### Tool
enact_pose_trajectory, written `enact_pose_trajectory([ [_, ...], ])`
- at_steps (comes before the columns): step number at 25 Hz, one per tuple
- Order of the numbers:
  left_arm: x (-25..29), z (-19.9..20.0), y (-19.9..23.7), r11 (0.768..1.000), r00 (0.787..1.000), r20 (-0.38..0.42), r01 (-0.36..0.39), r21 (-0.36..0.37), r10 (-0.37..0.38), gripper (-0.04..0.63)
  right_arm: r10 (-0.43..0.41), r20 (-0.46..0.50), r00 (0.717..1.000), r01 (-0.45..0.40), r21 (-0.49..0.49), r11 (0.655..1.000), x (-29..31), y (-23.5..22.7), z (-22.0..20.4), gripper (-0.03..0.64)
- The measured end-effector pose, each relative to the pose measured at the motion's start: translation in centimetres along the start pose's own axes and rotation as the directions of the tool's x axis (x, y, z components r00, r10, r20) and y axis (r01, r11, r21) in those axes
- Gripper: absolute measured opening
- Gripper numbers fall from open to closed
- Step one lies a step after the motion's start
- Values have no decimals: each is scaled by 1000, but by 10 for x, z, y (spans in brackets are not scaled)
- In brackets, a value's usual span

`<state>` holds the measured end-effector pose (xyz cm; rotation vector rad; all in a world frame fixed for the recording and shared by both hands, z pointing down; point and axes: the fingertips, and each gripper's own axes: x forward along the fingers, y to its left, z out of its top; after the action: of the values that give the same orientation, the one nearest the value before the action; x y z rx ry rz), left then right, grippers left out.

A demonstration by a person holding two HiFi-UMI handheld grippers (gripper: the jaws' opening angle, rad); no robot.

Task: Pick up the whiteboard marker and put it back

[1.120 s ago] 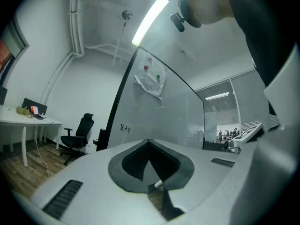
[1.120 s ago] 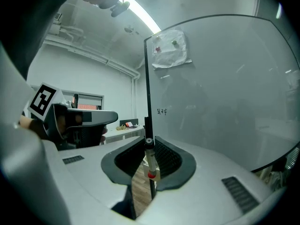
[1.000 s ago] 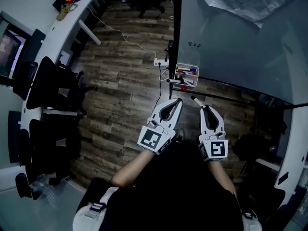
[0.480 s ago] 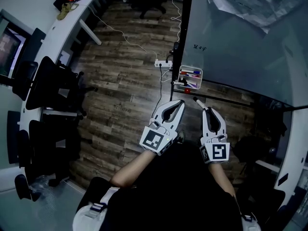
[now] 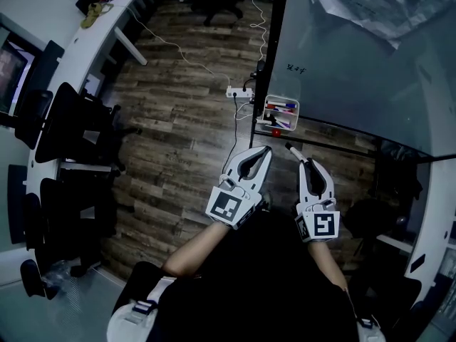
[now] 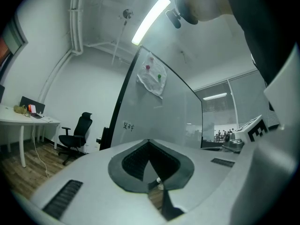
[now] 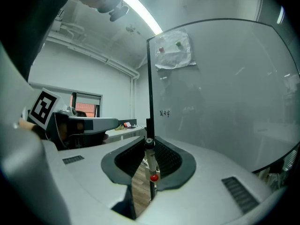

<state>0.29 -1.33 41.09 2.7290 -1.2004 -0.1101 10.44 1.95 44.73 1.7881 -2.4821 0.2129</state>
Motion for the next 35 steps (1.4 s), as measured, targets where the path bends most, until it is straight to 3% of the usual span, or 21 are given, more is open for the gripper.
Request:
enact_pose_trajectory([
  [16,-31,-6,10,1000,1000,-18,16,1,-16,8,-6,31,999,6,-3,1000,0,20,6,77],
  [22,-37,-3,9,999,999,32,41,-24,-41,8,-40,25,999,40,4,999,-1,25,8,77],
  [35,-52,2,28,996,996,55,77,-50,-75,8,-43,62,997,45,-26,999,11,51,13,77],
])
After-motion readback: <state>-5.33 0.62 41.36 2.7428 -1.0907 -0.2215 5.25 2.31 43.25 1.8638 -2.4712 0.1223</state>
